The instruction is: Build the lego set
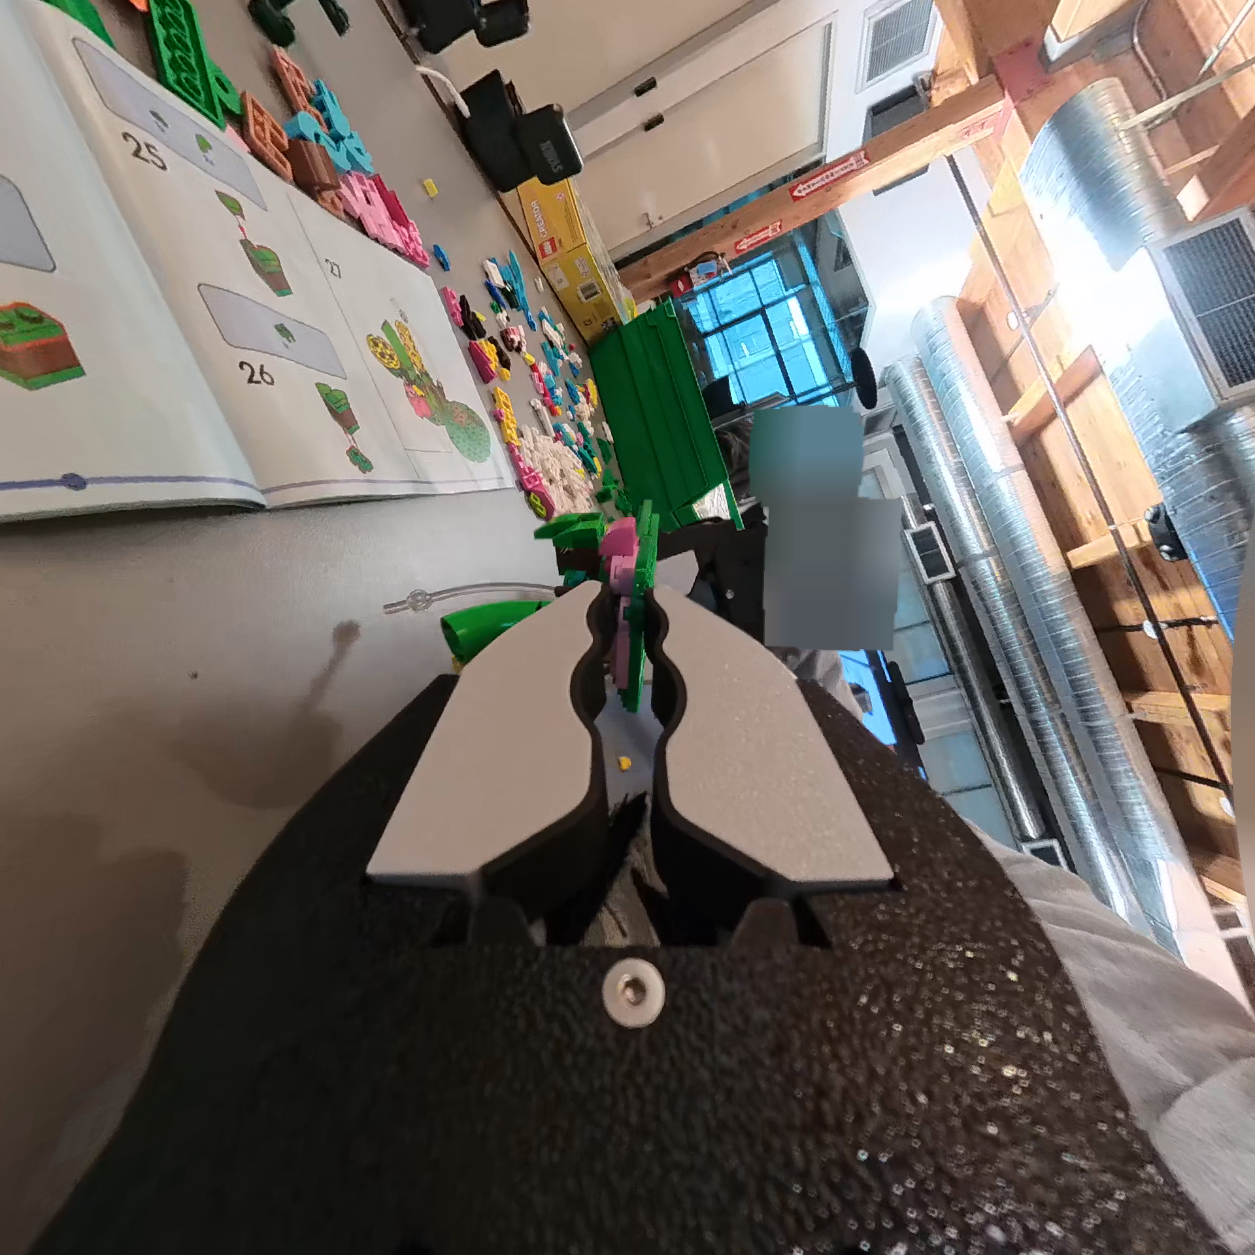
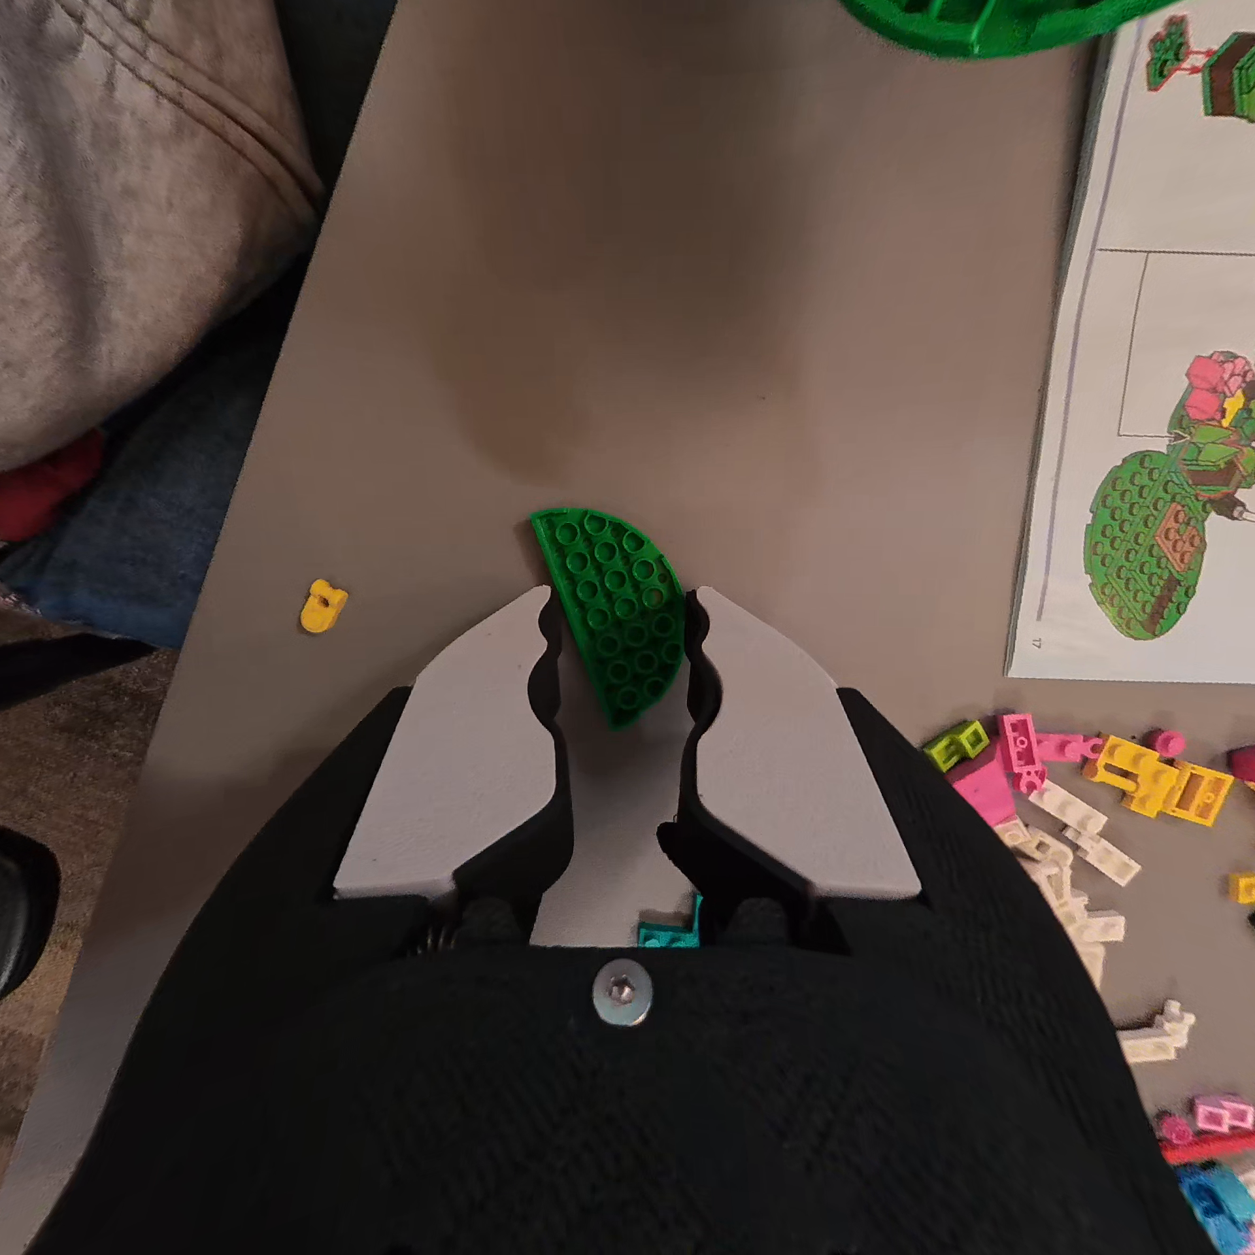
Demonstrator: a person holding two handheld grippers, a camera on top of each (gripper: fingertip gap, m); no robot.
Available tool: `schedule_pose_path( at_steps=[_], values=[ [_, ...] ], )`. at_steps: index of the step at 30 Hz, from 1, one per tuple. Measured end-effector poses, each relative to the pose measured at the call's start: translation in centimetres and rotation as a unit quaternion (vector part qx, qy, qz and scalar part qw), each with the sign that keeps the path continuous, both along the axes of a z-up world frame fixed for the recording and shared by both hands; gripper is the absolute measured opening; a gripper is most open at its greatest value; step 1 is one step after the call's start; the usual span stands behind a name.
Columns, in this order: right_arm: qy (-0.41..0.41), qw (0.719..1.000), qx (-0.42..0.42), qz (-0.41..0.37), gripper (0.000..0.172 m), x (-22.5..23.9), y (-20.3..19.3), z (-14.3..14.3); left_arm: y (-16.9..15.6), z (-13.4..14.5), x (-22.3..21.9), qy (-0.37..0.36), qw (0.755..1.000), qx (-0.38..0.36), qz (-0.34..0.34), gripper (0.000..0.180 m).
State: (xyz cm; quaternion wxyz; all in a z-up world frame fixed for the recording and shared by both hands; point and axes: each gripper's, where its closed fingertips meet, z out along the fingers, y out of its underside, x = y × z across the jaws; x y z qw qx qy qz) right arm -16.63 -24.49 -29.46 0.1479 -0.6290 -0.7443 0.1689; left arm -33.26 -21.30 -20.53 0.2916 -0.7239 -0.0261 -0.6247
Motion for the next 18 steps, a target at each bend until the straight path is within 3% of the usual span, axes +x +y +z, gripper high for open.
schedule_pose_path(
  at_steps=[4,11,18],
  values=[
    [0.055,0.996,0.048,-0.041,0.033,-0.1,1.8,2.9,-0.1,0.0,0.6,0.007,1.000,0.001,0.031,0.008],
    [0.184,0.965,0.169,-0.081,0.032,-3.7,4.4,13.4,-1.2,1.0,3.7,-0.004,1.000,0.004,0.015,0.007],
    [0.124,0.960,0.245,-0.063,0.032,-6.1,4.4,13.8,-1.4,2.4,5.4,0.007,0.999,0.045,-0.011,0.007]
  ],
)
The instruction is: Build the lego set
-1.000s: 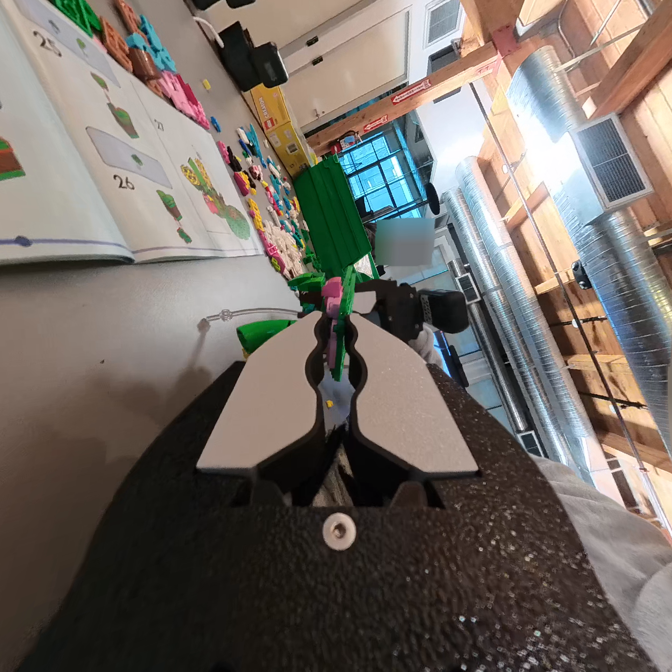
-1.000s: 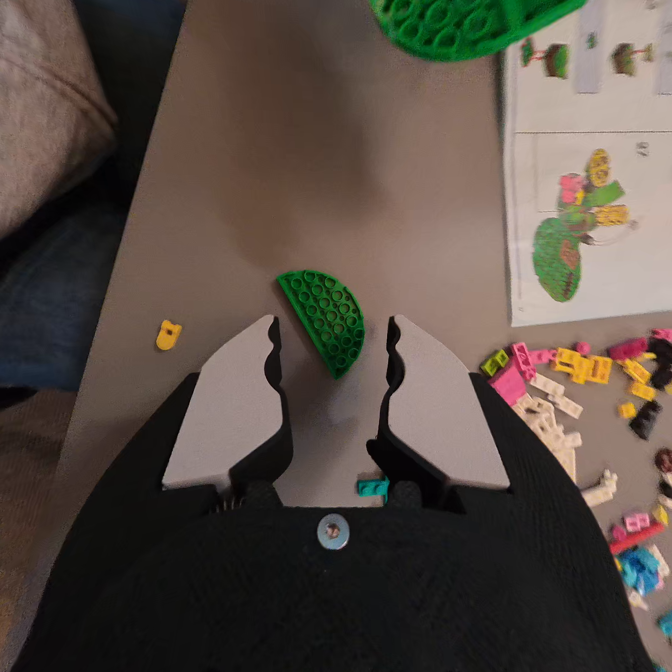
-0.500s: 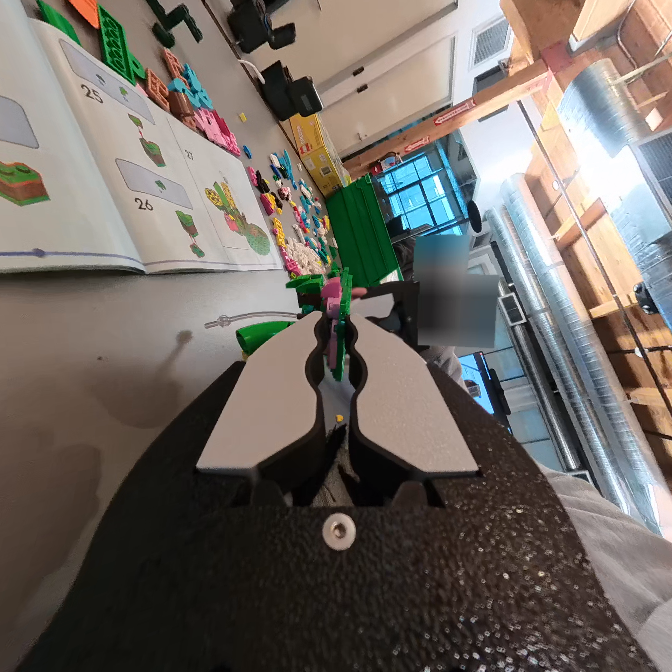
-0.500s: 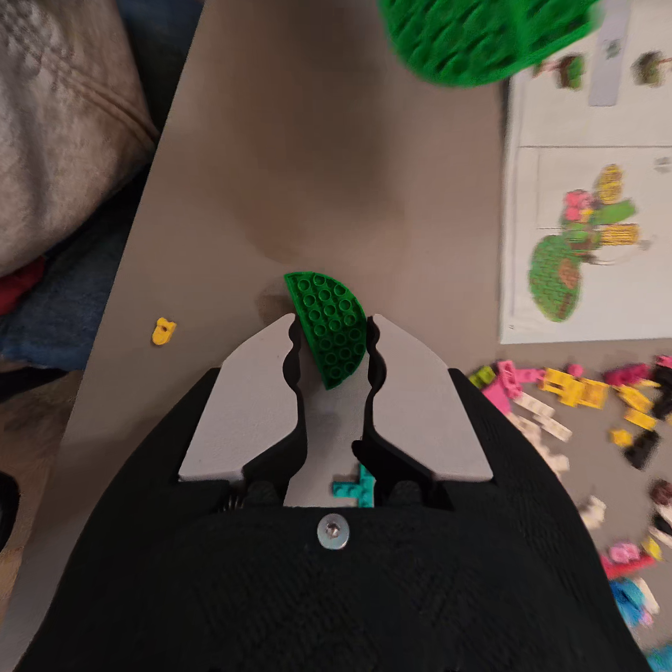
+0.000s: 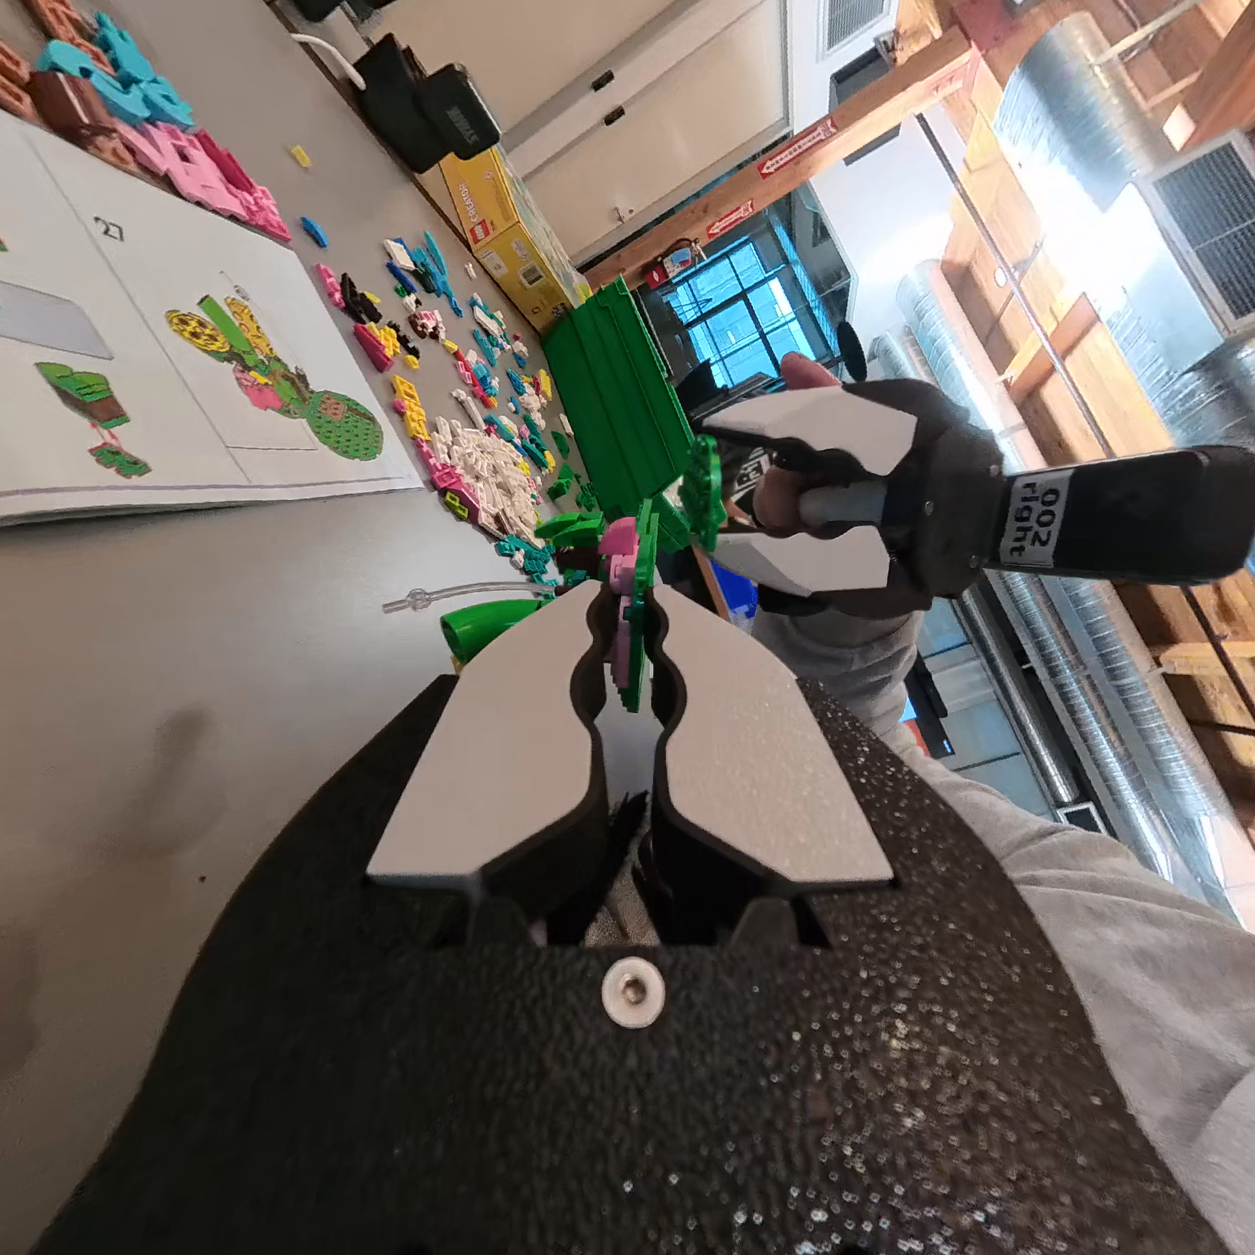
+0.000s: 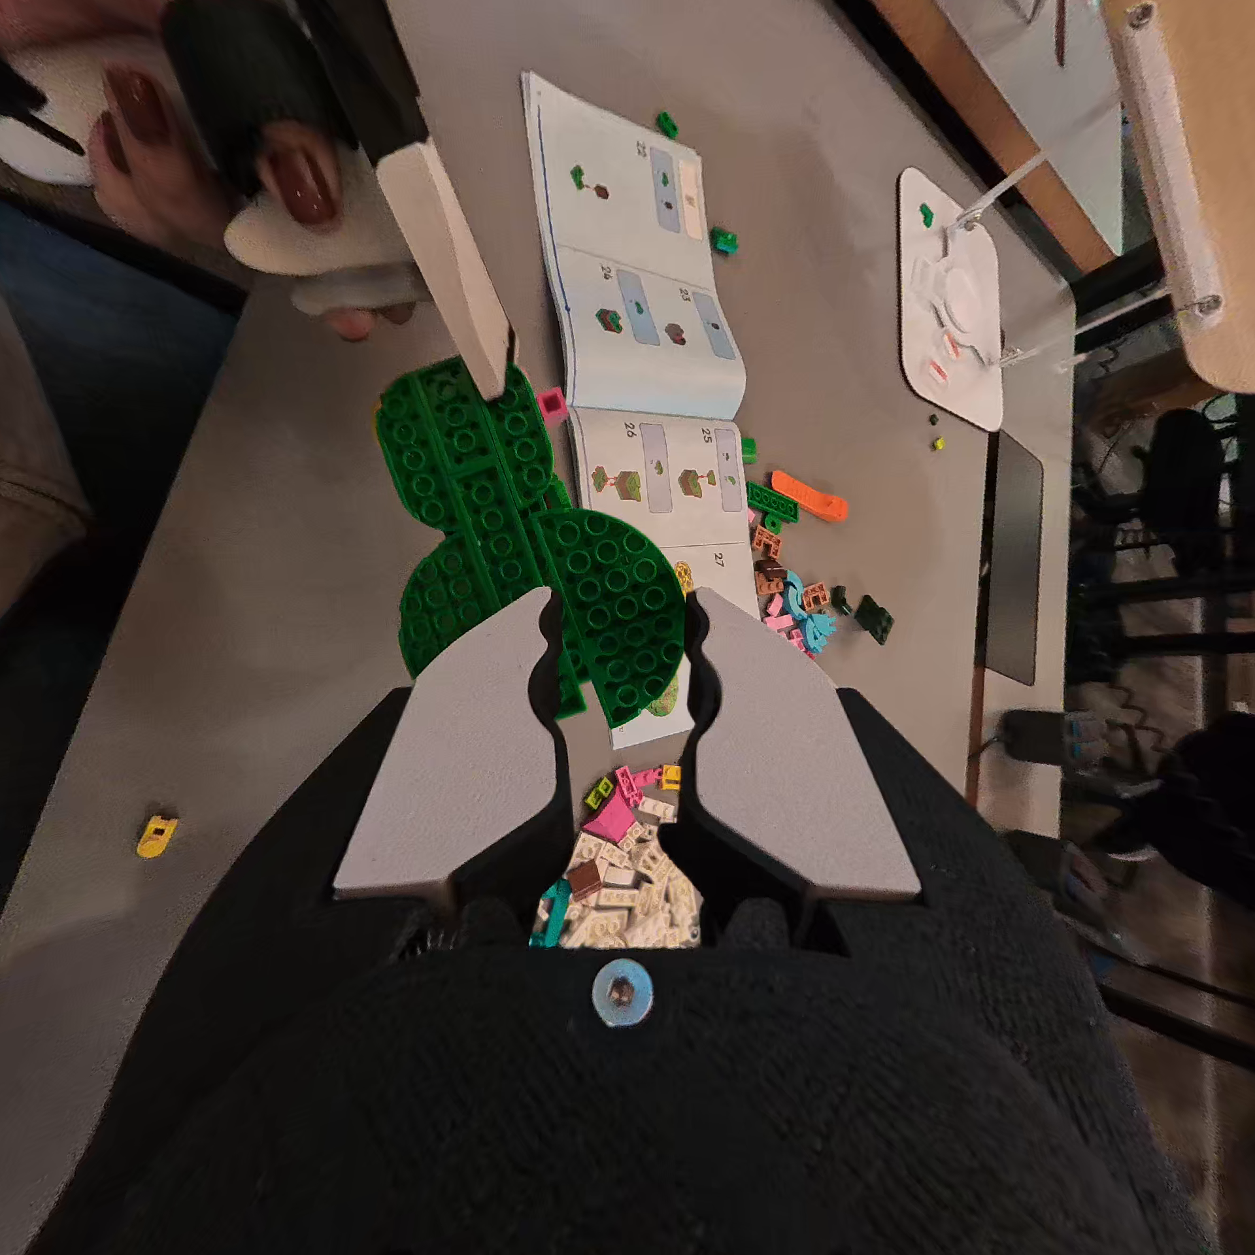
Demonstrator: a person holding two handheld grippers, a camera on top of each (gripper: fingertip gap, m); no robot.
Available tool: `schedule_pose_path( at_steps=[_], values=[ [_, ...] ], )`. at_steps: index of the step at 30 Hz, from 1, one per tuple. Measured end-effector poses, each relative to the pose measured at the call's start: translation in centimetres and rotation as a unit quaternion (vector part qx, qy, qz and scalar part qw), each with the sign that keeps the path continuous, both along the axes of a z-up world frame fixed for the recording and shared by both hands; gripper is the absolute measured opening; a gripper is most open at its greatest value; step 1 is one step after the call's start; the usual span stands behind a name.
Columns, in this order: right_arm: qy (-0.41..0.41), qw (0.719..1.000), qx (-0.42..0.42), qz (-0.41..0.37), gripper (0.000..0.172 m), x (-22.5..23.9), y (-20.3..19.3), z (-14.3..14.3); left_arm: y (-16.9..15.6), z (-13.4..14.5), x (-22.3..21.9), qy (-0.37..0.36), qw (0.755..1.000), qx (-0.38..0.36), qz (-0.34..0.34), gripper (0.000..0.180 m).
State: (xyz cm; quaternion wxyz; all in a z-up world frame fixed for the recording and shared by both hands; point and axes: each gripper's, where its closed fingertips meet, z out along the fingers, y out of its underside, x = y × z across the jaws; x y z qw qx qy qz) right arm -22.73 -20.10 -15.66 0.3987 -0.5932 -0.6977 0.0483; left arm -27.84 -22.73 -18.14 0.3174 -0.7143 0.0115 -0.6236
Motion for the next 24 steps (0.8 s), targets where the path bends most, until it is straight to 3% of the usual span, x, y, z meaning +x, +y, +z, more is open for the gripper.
schedule_pose_path(
  at_steps=[6,16,24],
  values=[
    [-0.037,0.999,0.030,-0.019,0.032,-0.21,-0.21,-0.91,0.00,0.35,0.18,0.004,1.000,0.022,-0.003,0.007],
    [-0.017,0.997,0.022,-0.074,0.032,0.00,0.33,-0.64,0.33,0.37,0.37,0.008,0.999,0.038,-0.008,0.007],
    [-0.033,0.997,0.006,-0.069,0.032,0.03,-0.51,-0.71,0.29,0.63,0.54,0.012,0.999,0.051,-0.012,0.008]
  ],
)
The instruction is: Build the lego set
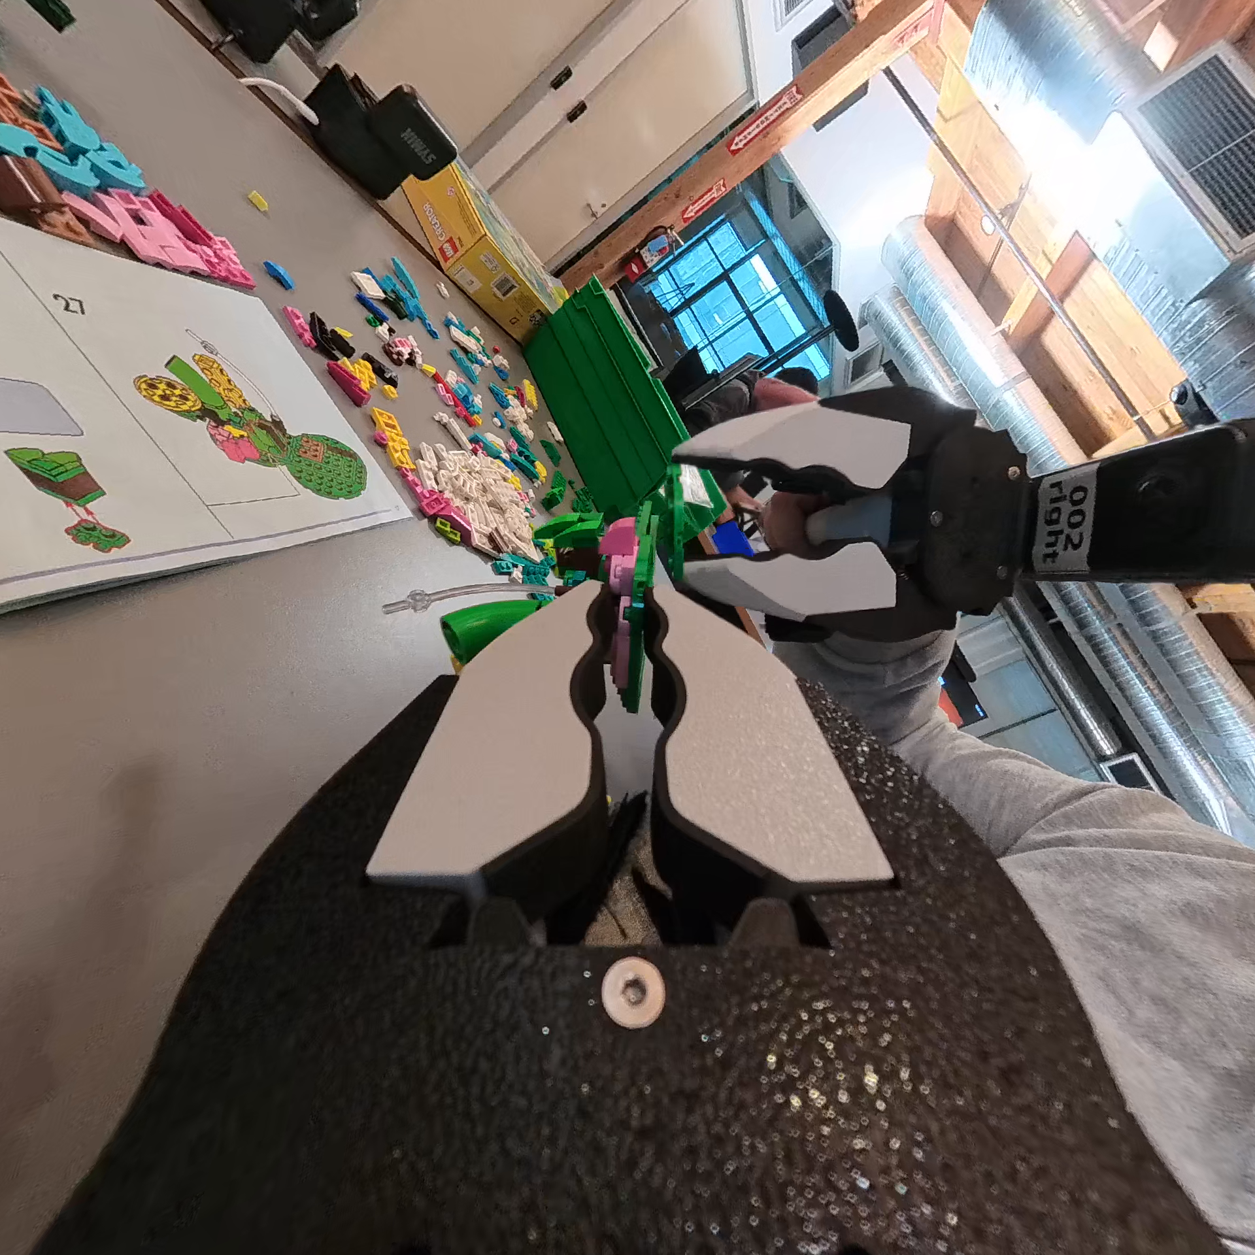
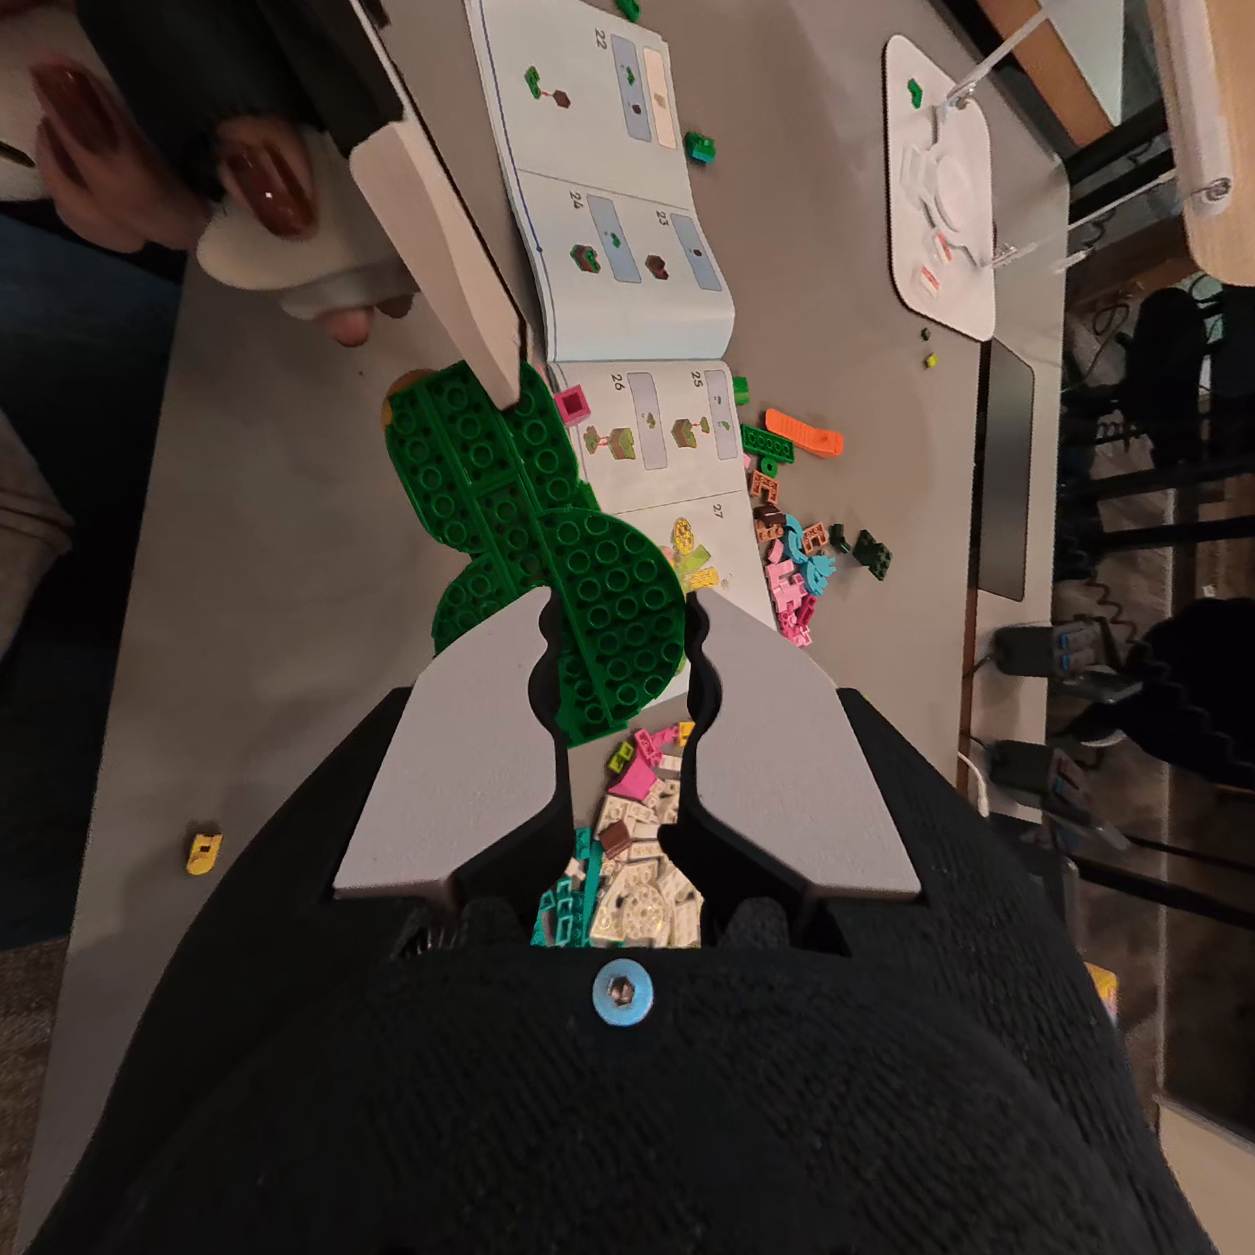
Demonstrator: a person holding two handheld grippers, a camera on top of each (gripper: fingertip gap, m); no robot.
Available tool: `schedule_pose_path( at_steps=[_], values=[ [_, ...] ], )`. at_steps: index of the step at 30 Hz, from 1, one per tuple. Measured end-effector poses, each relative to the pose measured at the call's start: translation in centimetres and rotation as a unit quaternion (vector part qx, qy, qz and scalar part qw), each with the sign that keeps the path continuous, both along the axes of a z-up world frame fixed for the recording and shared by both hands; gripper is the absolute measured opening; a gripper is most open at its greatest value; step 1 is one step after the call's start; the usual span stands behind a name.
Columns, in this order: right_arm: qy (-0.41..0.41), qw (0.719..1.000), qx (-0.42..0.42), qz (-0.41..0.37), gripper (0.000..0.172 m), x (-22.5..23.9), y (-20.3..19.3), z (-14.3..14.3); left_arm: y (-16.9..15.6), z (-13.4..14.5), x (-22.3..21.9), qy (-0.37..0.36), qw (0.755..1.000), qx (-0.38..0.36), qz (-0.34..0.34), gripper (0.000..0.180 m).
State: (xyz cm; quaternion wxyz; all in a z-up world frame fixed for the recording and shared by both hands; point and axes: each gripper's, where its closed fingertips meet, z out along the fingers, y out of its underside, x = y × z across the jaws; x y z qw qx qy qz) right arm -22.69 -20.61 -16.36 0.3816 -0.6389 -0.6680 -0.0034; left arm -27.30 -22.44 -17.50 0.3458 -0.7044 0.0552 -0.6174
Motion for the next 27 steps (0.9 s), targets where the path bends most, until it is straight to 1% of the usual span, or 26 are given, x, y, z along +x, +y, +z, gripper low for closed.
schedule_pose_path(
  at_steps=[2,7,13,27],
  values=[
    [-0.001,1.000,-0.009,0.005,0.032,-0.1,-0.4,-0.1,0.0,0.1,0.0,-0.001,1.000,0.003,0.001,0.007],
    [-0.013,1.000,0.010,-0.007,0.032,0.1,-0.2,-0.1,-0.1,0.4,-0.1,-0.010,1.000,-0.004,0.002,0.007],
    [-0.021,1.000,0.006,-0.007,0.033,0.0,-0.7,-0.3,-0.4,0.2,-0.2,-0.024,0.999,-0.029,-0.003,0.007],
    [-0.027,0.999,-0.030,-0.013,0.033,-0.1,-1.5,-0.8,-0.9,-0.3,-0.3,-0.038,0.997,-0.064,-0.011,0.007]
  ],
)
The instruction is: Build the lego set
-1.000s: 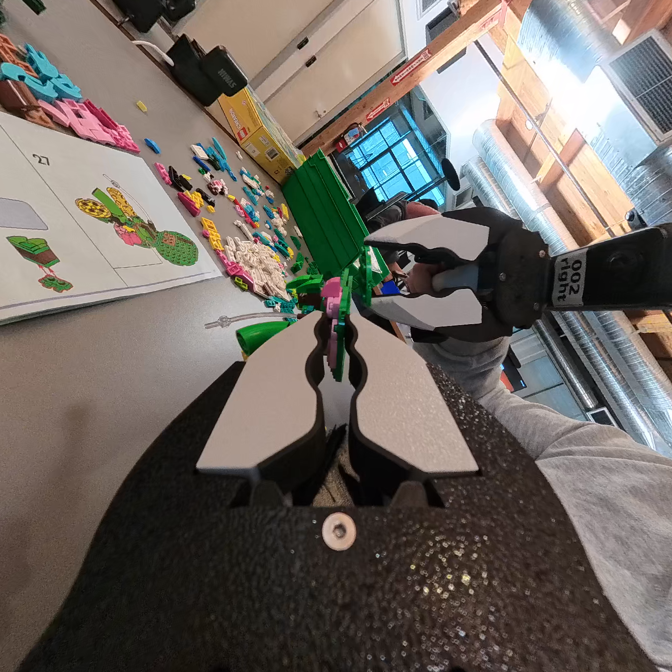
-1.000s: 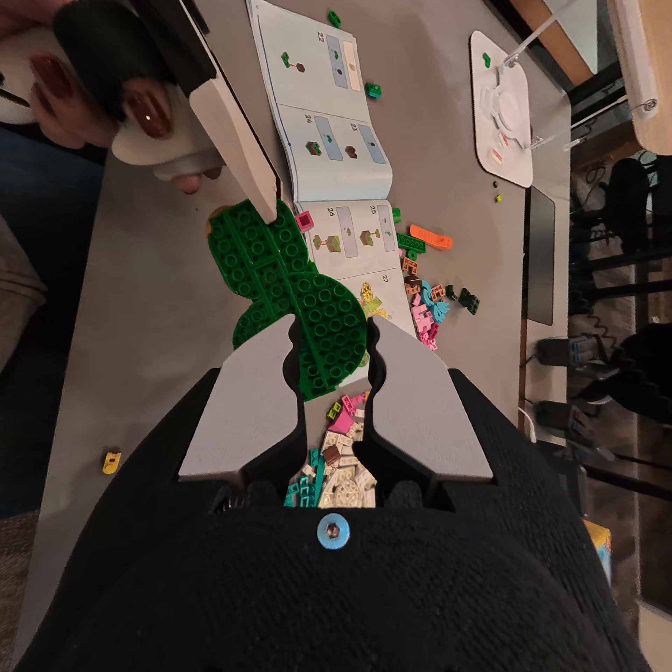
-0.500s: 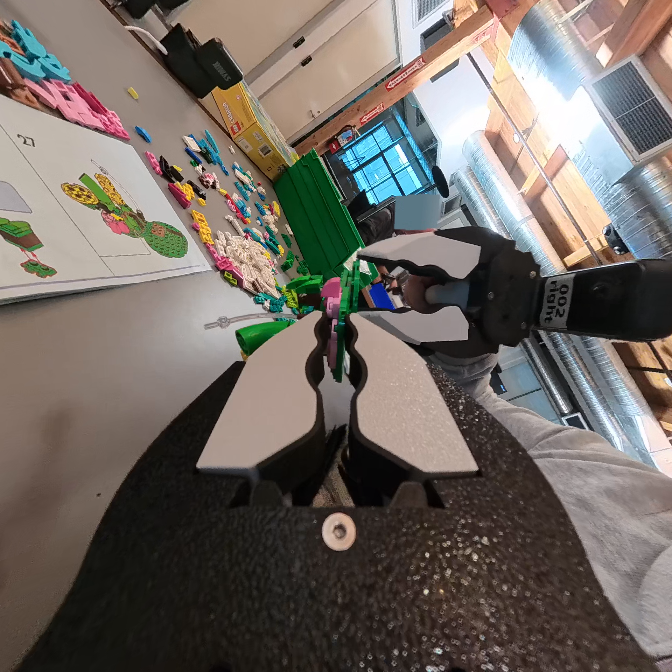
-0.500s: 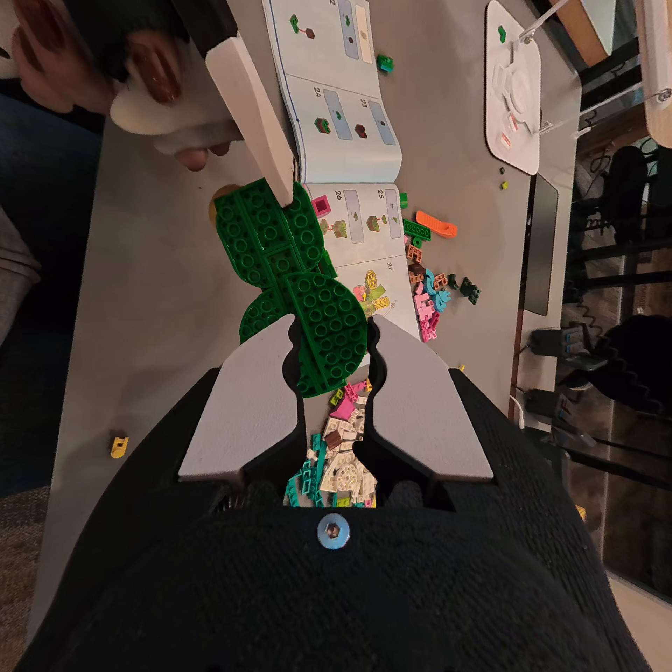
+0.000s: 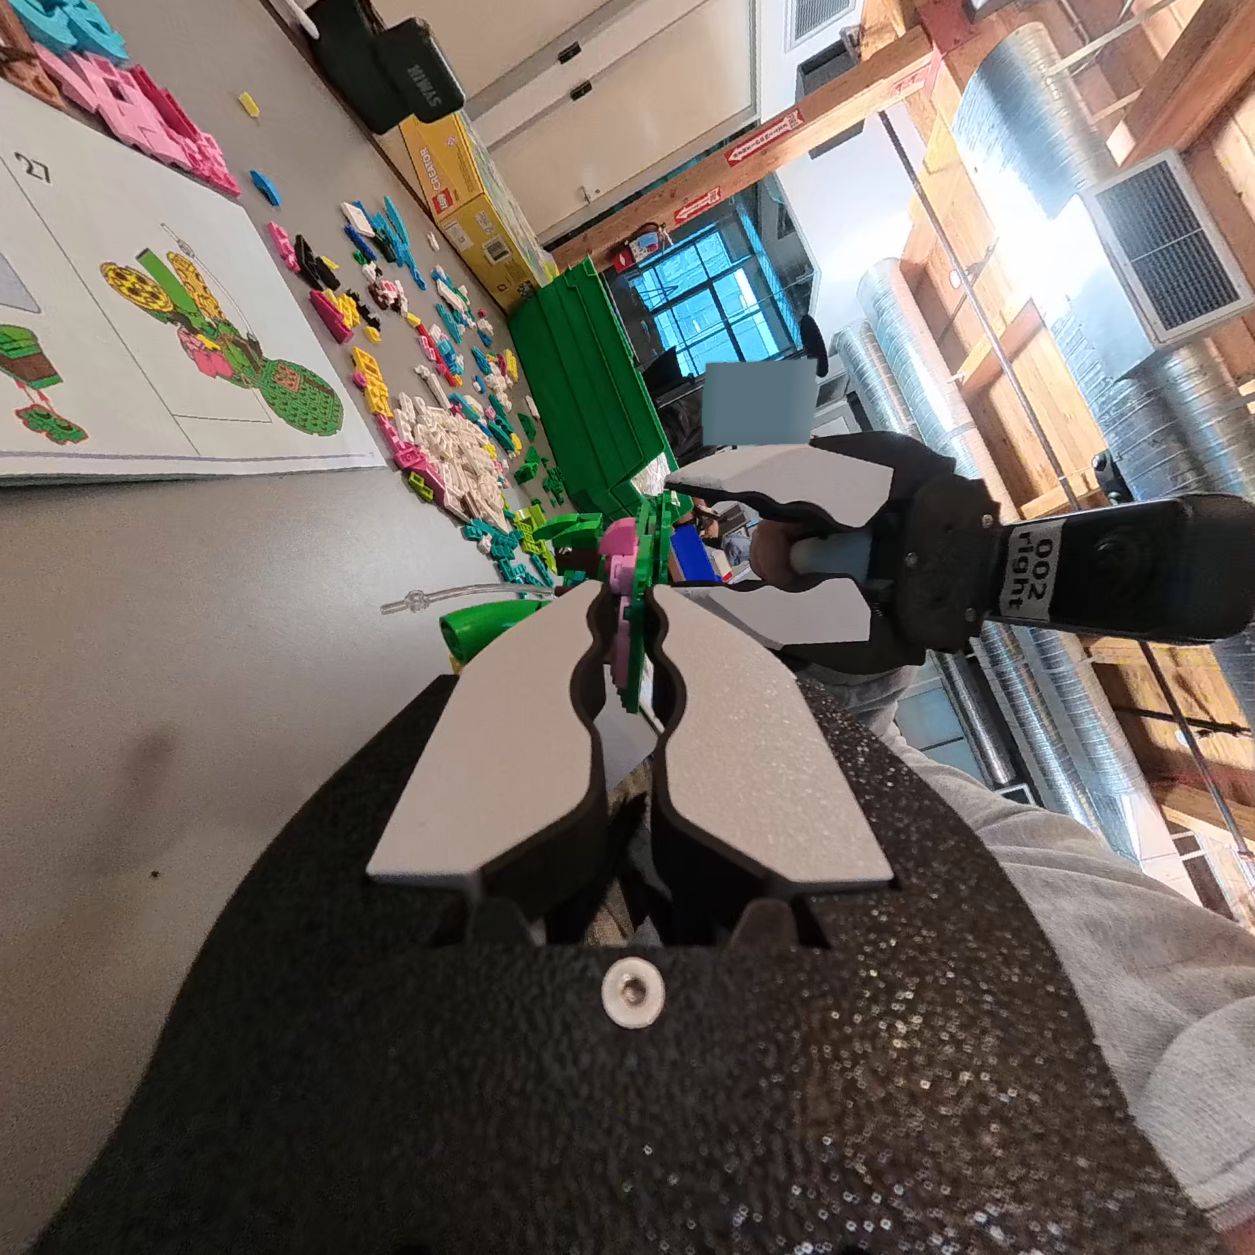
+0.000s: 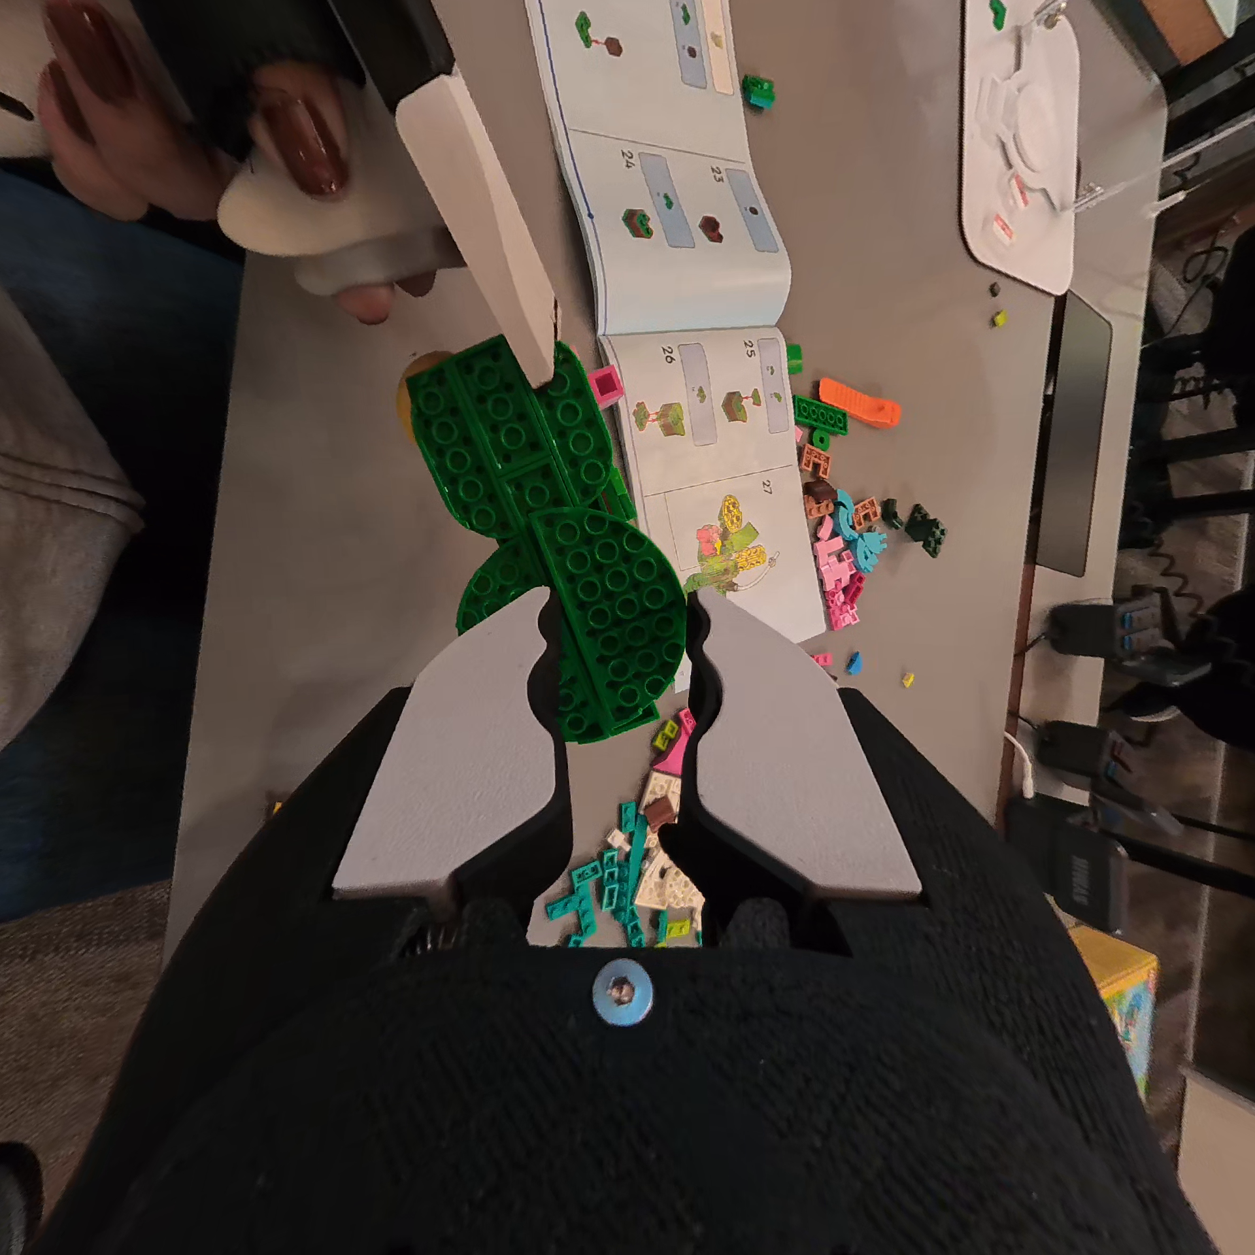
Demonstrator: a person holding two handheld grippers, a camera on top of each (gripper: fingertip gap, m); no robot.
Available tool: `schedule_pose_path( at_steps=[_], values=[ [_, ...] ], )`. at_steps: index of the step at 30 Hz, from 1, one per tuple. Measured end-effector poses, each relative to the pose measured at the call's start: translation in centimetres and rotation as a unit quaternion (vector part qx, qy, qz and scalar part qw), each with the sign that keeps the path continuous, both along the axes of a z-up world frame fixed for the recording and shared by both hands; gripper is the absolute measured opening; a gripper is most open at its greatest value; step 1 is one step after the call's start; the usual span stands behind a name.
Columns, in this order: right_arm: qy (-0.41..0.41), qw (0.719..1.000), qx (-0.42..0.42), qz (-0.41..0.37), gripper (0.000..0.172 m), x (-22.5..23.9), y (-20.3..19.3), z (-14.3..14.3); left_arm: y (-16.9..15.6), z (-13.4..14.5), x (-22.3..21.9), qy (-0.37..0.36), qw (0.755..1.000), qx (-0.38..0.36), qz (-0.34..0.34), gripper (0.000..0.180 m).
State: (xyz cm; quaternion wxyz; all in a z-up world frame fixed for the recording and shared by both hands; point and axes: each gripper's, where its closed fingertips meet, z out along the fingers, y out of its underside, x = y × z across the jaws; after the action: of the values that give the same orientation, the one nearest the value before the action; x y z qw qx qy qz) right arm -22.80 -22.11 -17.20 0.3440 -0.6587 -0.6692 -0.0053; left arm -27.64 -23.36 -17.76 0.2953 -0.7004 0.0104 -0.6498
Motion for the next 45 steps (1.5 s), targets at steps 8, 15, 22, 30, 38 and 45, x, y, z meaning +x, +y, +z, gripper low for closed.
schedule_pose_path(
  at_steps=[8,15,22,30,38,45],
  values=[
    [-0.006,1.000,-0.005,0.003,0.034,-0.2,-0.2,-0.2,-0.2,-0.2,-0.2,-0.009,1.000,-0.019,0.000,0.007],
    [0.005,1.000,-0.020,0.009,0.034,-0.2,-0.3,-0.5,-0.3,-0.6,-0.2,-0.020,0.999,-0.040,-0.005,0.007],
    [-0.001,0.997,-0.035,0.066,0.032,-0.1,-1.2,-0.9,-0.5,-0.9,-0.2,-0.031,0.997,-0.068,-0.019,0.007],
    [-0.010,0.991,-0.017,0.135,0.031,-0.7,-2.3,-0.9,-1.7,-1.1,0.5,-0.020,0.995,-0.090,-0.050,0.007],
    [-0.021,0.988,0.000,0.156,0.024,-0.6,-2.2,-1.0,-2.0,-1.3,0.8,-0.029,0.992,-0.105,-0.057,0.007],
    [0.043,0.995,-0.026,0.090,0.025,-0.5,-1.0,-1.1,-1.2,-1.5,0.5,-0.056,0.988,-0.136,-0.034,0.007]
  ],
)
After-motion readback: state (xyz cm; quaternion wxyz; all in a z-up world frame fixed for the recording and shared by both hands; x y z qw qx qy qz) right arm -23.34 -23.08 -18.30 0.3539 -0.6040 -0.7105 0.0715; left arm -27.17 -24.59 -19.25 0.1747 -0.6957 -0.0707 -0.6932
